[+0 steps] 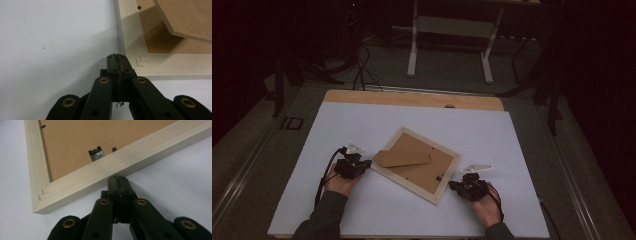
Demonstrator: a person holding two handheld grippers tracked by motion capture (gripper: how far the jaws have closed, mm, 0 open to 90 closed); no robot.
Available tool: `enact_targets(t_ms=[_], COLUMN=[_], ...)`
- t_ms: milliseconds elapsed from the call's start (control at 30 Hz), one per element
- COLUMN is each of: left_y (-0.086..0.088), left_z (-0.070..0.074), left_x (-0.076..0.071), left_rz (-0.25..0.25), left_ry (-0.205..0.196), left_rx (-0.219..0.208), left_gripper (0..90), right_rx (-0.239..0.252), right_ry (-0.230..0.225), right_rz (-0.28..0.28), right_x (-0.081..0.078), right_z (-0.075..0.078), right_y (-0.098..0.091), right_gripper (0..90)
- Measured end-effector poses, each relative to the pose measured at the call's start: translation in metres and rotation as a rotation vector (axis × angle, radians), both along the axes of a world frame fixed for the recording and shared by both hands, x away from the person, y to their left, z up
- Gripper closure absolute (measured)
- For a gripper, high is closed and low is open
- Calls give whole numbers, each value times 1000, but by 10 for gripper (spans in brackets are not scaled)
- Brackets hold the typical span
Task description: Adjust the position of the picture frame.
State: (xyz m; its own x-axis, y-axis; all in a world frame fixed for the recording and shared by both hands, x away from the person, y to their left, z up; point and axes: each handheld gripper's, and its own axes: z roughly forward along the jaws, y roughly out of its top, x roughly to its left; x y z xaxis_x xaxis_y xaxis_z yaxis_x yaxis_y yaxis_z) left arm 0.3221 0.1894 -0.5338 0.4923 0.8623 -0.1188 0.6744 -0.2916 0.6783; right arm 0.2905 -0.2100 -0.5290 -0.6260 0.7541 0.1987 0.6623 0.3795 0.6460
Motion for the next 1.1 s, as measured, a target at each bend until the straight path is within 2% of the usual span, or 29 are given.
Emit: enact_targets(t_ms=[200,433,533,767,1100], left_y=[-1,-4,-6,-9,-8], left_z=[-2,-2,-3,-4,-5], left_x=[-2,-5,-8,-12,-15], left_rz=[13,22,26,25,40], left_ry=[-1,2,-3,-7,-10], left_rx=[-28,-36,-52,-59,-77], left_gripper=[900,900,900,900,900], right_rx=[3,0,2,1,-4], right_ry=[0,5,3,-13,-25], right_rz=[-20,-34,-59,-94,-94], right_x=[0,0,2,7,14], right_z=[0,0,0,-1,-1], right_y=[-1,-2,-3,-7,-6], right_gripper=[898,899,899,899,899])
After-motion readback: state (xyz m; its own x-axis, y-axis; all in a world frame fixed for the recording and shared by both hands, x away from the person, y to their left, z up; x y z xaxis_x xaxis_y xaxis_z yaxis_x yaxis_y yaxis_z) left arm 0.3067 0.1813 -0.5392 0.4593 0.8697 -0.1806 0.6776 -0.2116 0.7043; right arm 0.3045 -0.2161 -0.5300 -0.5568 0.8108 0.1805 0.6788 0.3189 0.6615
